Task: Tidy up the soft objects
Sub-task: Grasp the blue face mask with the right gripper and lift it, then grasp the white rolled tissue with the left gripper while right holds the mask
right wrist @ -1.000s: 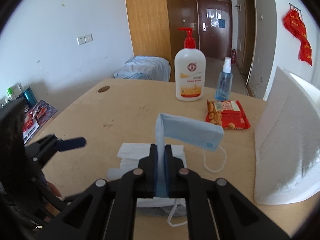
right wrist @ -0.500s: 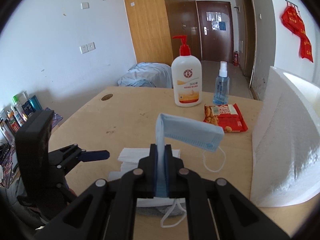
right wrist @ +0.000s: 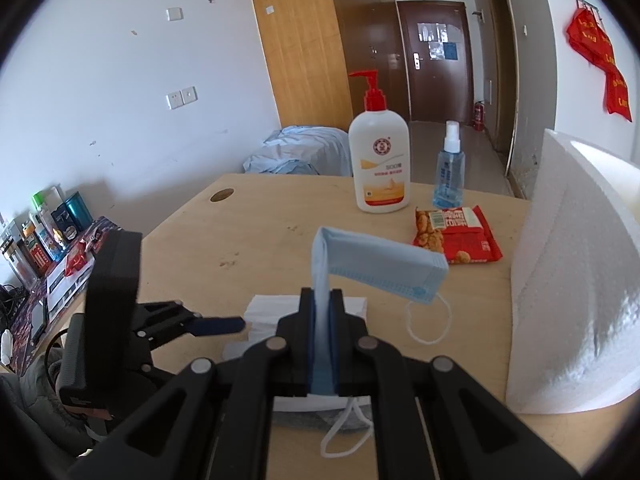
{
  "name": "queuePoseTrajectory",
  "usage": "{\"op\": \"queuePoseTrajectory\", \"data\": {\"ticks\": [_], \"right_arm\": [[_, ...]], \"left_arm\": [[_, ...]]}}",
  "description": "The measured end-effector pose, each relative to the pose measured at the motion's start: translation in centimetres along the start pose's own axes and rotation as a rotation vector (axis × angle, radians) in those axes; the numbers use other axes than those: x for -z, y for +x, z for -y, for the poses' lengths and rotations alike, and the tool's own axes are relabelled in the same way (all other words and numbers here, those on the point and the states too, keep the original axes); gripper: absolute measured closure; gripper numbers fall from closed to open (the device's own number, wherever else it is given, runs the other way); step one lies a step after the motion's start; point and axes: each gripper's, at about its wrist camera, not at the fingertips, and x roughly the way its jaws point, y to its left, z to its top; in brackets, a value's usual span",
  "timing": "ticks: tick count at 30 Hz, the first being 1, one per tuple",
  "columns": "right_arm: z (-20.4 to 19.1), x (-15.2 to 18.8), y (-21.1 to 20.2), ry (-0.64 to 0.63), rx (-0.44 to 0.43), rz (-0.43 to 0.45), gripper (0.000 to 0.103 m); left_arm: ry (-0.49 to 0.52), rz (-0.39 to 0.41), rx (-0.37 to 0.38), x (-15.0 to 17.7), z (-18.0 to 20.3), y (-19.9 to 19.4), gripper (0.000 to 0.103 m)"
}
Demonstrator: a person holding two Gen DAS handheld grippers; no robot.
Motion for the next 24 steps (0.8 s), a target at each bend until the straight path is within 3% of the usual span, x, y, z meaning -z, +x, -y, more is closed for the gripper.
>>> {"op": "queuePoseTrajectory", "data": {"ticks": [3,12,24], "right_arm": [[0.0,0.0,0.0,-0.001,-0.002,-0.001,0.094],[-0.2,0.0,-0.1,-0.006,-0.007,0.002,0.094],[-0.5,0.0,-0.6,-0.012,-0.006,0.012,0.094]], "left_arm": [[-0.004,-0.01,-0.007,0.1,-0.1,0.2,0.047],[0.028,-0.018,-0.058,0.4,0.1,0.1,0.078],[0.008,0.007,-0.087,0.8,-0.4,-2.0,0.09]]}}
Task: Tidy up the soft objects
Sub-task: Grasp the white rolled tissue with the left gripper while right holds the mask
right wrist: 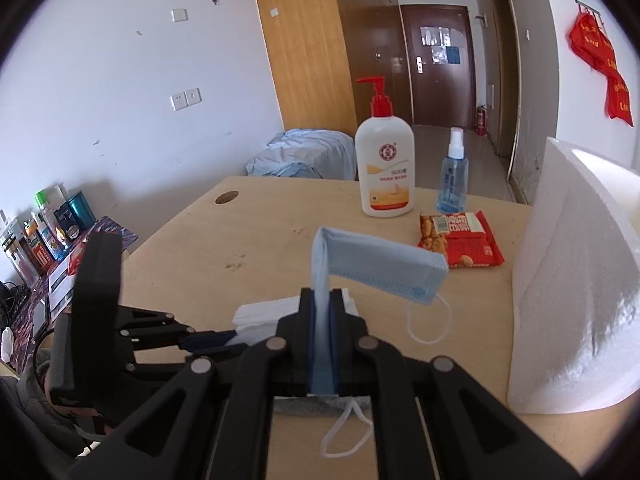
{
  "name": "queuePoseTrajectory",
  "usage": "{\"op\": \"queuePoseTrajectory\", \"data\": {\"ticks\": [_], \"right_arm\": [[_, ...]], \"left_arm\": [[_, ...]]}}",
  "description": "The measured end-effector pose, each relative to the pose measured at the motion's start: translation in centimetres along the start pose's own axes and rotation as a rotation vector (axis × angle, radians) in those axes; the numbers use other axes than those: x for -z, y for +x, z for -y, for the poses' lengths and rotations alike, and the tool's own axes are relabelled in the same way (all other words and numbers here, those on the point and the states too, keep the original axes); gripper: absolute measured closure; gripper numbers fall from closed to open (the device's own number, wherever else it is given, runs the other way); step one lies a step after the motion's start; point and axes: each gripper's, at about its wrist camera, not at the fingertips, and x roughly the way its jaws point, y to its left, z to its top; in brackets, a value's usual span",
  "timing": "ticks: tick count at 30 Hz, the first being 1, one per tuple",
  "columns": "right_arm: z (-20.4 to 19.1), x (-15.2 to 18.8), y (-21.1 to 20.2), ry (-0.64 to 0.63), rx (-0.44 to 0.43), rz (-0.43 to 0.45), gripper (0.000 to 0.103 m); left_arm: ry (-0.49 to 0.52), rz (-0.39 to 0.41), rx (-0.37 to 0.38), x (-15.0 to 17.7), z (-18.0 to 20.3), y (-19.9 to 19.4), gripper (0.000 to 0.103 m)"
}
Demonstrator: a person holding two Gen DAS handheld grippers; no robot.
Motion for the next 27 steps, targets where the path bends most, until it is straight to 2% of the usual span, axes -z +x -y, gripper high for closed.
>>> {"op": "queuePoseTrajectory", "data": {"ticks": [8,12,19,27], "right_arm": [[-0.6,-0.1,-1.4,-0.008,0.006,0.025,0.094],[-0.8,0.0,-2.3,-0.004,0.011,0.038,0.094],[-1.2,0.4,-3.6,0.0,0.022,0.053,0.094],[-2.0,1.0,-3.8,-0.006,0.012,0.045,0.094]], "left_arm": [[-0.028,0.095,0.033,-0.6,-0.3,-3.4,0.093],[-0.001,0.157,0.054,-0.8,0.5,-5.9,0.093],[0.017,0.143,0.07,-0.2,1.5,-6.4,0.092],[0.014,0.049,0.046,2.3,1.3,-3.7,0.091]]}}
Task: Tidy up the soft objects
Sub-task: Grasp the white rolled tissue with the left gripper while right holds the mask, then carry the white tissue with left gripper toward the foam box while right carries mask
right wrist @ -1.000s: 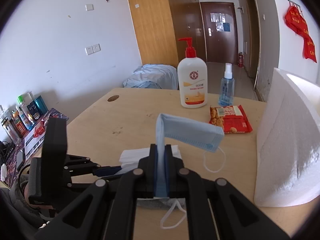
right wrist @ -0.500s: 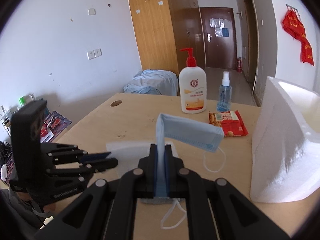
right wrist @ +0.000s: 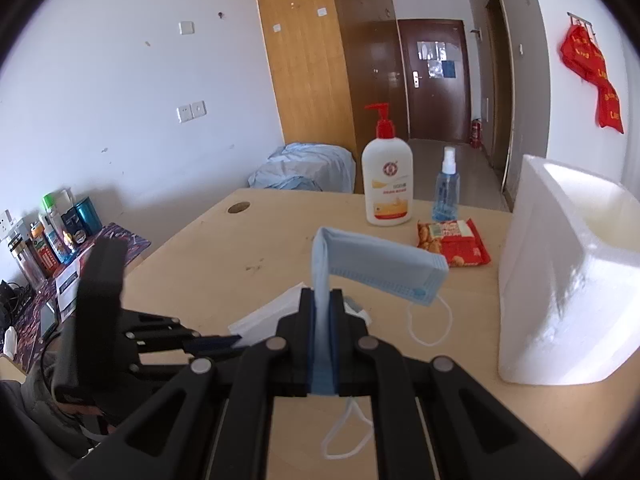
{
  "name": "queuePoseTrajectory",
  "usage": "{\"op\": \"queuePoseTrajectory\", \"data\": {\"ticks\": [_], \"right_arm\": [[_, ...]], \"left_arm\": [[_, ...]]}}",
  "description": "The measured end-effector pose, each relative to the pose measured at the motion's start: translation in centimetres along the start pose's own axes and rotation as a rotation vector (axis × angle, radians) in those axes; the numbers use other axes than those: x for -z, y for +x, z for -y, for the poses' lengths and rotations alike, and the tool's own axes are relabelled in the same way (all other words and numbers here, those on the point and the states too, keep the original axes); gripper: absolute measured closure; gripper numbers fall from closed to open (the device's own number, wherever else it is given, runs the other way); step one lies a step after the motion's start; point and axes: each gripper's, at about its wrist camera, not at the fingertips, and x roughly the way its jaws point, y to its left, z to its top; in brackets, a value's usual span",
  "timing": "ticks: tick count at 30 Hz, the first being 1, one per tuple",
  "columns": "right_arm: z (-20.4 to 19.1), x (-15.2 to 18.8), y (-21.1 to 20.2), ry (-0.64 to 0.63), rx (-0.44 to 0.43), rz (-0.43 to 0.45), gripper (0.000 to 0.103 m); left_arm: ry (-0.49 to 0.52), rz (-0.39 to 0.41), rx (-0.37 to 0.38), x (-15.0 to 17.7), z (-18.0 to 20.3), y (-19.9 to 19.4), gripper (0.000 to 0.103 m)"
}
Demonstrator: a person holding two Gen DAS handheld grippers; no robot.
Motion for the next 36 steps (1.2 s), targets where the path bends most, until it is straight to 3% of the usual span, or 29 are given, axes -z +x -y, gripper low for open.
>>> {"op": "queuePoseTrajectory", "data": {"ticks": [6,15,22,29,30,31,36], "right_arm": [[-0.6,0.5,0.1,-0.004,-0.009,-0.011,0.094],[-1.2,0.5,-0.4,-0.014,-0.013,-0.005,0.094],[-1.5,0.6,-0.6,-0.022,-0.019,-0.004,0.094],[-1.7,0.6,-0.8,-0.021,-0.02,-0.002,0.094],[-1.8,0.6,-0.9,-0.021,-0.02,0.0,0.094],[-1.8,0.6,-1.0,-0.02,-0.019,0.001,0.094],[-1.8,0.5,-1.4,-0.018,-0.012,0.008,0.094]], "left_arm": [[0.0,-0.011,-0.023,1.3,0.0,0.1,0.08],[0.012,-0.037,-0.043,2.2,0.0,0.0,0.078],[0.011,-0.044,-0.062,2.7,-0.2,-0.4,0.061],[0.004,-0.057,-0.057,3.2,-0.1,-0.2,0.061],[0.001,-0.065,-0.052,3.2,-0.1,0.1,0.064],[-0.003,-0.07,-0.051,3.2,-0.2,0.3,0.076],[0.002,-0.082,-0.071,3.3,-0.2,0.5,0.088]]}}
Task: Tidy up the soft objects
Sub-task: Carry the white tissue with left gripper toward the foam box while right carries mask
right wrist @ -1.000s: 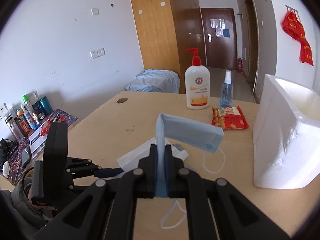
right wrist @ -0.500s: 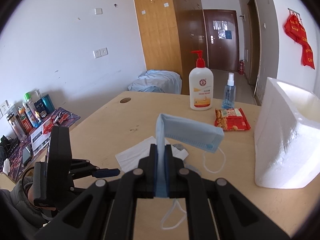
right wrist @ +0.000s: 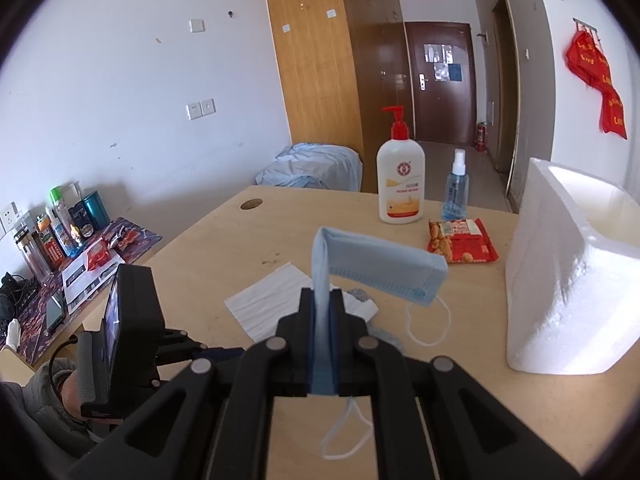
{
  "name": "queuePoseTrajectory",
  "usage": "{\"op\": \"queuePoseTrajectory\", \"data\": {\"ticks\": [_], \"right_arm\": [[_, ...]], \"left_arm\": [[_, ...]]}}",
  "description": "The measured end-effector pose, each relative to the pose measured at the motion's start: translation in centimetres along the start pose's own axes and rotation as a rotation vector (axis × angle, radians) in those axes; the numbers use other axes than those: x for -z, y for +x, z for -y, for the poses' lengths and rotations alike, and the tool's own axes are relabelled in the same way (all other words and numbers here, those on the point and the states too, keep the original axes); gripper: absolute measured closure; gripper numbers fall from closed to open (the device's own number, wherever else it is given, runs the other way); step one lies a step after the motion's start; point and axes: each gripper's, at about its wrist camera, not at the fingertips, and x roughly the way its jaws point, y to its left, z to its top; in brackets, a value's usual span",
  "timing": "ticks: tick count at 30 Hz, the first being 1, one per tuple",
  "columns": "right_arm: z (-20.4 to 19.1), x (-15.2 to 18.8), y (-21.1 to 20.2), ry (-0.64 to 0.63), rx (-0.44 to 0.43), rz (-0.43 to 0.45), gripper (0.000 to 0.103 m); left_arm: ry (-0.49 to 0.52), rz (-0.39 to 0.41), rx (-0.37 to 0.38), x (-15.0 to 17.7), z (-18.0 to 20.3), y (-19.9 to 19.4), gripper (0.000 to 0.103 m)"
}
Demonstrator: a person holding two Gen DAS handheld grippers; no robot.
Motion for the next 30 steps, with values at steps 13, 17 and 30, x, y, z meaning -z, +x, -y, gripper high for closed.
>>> {"op": "queuePoseTrajectory", "data": {"ticks": [13,17,30], "right_arm": [[-0.2,0.1,-1.1,0.006,0.011,0.022,0.094],[-0.5,0.2,-1.6,0.006,0.016,0.032,0.094],[-2.4,0.7,-5.8,-0.008,0.022,0.107,0.094]], "left_arm": [[-0.025,0.226,0.032,-2.9,-0.1,-6.5,0.097],[-0.007,0.284,0.029,-3.9,0.5,-8.7,0.097],[-0.013,0.431,0.032,-3.4,1.9,-15.0,0.097]]}}
